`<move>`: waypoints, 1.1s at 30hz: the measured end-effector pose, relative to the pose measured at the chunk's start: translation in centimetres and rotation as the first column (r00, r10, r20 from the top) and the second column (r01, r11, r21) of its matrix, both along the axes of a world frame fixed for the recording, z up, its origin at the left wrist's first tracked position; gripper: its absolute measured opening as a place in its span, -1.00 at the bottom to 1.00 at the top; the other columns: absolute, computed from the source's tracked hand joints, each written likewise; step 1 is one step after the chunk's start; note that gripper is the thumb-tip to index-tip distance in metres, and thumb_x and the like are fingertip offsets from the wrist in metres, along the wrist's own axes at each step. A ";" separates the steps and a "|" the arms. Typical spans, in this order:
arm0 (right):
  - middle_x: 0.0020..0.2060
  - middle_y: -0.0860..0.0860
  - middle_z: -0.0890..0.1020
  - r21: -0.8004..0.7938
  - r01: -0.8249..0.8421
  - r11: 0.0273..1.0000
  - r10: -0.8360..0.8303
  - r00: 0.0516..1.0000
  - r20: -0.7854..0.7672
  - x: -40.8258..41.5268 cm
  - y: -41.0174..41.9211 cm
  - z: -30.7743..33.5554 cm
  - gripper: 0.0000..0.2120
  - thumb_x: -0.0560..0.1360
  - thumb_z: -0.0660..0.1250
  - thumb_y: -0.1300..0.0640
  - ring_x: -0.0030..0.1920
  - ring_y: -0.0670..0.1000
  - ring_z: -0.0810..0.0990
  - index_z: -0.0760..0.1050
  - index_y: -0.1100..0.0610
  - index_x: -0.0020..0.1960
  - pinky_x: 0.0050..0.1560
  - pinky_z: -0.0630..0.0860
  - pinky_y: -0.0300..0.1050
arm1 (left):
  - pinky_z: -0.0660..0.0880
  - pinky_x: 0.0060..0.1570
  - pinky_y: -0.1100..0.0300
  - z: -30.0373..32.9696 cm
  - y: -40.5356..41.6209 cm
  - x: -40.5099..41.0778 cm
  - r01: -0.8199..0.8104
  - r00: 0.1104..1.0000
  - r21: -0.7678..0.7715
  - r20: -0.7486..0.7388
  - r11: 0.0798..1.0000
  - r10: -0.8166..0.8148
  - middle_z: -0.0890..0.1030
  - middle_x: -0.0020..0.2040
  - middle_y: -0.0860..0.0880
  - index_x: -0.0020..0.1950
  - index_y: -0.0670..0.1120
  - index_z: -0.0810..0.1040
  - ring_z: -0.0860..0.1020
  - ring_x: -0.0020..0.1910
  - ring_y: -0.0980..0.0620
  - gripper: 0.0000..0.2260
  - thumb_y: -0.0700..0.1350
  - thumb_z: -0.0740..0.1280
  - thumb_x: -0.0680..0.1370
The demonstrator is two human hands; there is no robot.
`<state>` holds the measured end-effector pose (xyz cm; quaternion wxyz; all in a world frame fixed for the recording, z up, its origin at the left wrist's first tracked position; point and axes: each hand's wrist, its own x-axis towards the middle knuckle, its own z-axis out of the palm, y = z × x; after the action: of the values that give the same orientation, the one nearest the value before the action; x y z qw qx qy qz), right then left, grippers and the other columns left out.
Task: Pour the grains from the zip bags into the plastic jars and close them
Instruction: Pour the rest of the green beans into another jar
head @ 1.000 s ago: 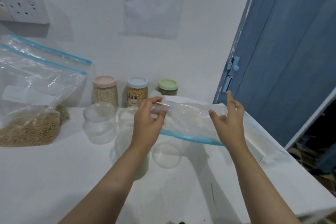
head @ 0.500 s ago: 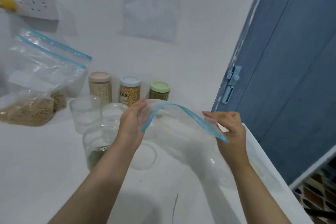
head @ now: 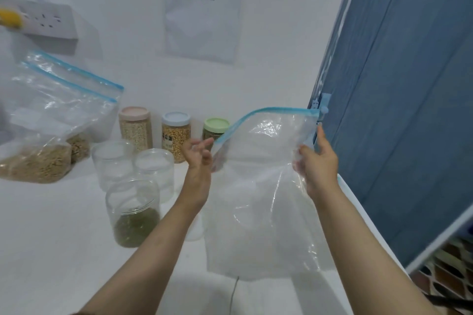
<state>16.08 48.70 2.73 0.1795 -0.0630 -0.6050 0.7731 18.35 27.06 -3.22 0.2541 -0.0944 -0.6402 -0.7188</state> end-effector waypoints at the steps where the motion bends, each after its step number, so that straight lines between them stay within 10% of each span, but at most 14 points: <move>1: 0.02 -0.01 0.61 -0.007 0.003 1.000 -0.003 0.999 0.049 -0.1 0.4 -0.6 -0.36 0.55 0.24 0.39 -0.38 -0.05 0.43 0.33 -0.13 0.50 -0.45 0.47 -0.25 | 0.54 0.07 0.20 -0.6 0.2 0.0 0.005 1.000 -0.004 0.005 1.000 -0.005 0.38 0.19 0.23 0.12 0.16 0.18 0.51 0.17 0.21 -0.64 0.25 0.29 0.52; 6: 0.02 -0.02 0.57 0.015 0.040 0.999 -0.043 0.961 0.274 -0.4 2.1 -5.2 -0.43 0.57 0.24 0.37 -0.25 -0.02 0.49 0.35 -0.01 0.51 -0.45 0.53 -0.33 | 0.42 -0.03 0.40 -4.5 0.8 0.7 -0.077 0.996 -0.290 0.027 0.954 0.088 0.47 0.14 0.23 0.08 0.21 0.47 0.53 -0.02 0.24 -0.61 -0.33 0.30 0.58; 14: -0.10 0.05 0.53 0.317 -0.035 0.948 -0.065 0.952 0.299 1.0 3.9 -9.7 -0.39 0.57 0.35 0.18 -0.43 -0.03 0.49 0.24 -0.06 0.56 -0.33 0.49 -0.18 | 0.43 -0.07 0.50 -6.1 0.2 0.2 0.072 0.956 -0.431 0.288 0.899 0.061 0.24 0.39 0.19 0.55 0.11 0.24 0.53 -0.07 0.23 -0.31 -0.10 0.49 0.50; 25: 0.40 0.08 0.44 0.893 -0.040 0.449 -0.250 0.953 0.168 1.8 6.6 -9.6 -0.54 0.60 0.28 0.14 0.36 0.11 0.40 0.37 0.01 0.49 0.33 0.29 -0.13 | 0.45 -0.07 0.36 -3.3 -0.1 -0.3 -0.053 0.965 -0.431 0.210 0.901 0.158 0.26 0.31 0.27 0.54 0.10 0.26 0.53 -0.23 0.13 -0.31 -0.30 0.38 0.48; 29: 0.52 0.11 0.14 0.823 -0.471 0.316 -0.441 0.695 0.567 2.5 7.6 -9.5 -0.26 0.57 0.27 -0.19 0.47 0.25 0.18 -0.07 -0.16 0.59 0.43 0.20 0.19 | 0.40 -0.16 0.47 -2.9 -0.1 -0.9 -0.021 0.969 -0.436 0.212 0.899 0.126 0.30 0.31 0.23 0.54 0.10 0.26 0.52 -0.25 0.17 -0.31 -0.32 0.35 0.47; 33: 0.47 0.12 0.18 0.818 -0.484 0.311 -0.495 0.652 0.575 3.4 7.8 -10.6 -0.23 0.57 0.28 -0.18 0.43 0.25 0.21 -0.11 -0.15 0.60 0.42 0.23 0.20 | 0.42 -0.10 0.42 -2.6 0.1 -1.4 0.024 0.971 -0.427 0.225 0.904 0.081 0.29 0.30 0.25 0.54 0.10 0.26 0.53 -0.23 0.20 -0.30 -0.32 0.35 0.47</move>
<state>19.46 56.46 -7.89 -0.0878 -0.2631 -0.9482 0.1547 16.93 27.16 -5.78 0.1594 -0.0516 -0.8089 -0.5636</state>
